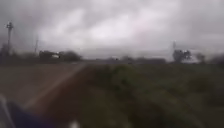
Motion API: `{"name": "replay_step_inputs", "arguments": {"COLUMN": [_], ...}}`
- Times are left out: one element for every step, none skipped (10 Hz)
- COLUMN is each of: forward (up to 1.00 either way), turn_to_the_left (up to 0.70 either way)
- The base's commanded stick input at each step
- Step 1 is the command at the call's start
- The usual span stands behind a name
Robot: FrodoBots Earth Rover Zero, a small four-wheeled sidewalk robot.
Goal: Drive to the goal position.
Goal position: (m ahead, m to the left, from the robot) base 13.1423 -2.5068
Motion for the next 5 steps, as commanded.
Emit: {"name": "replay_step_inputs", "arguments": {"forward": [0.0, 0.0, 0.0, 0.0, 0.0], "turn_to_the_left": [0.0, 0.0, 0.0, 0.0, 0.0]}}
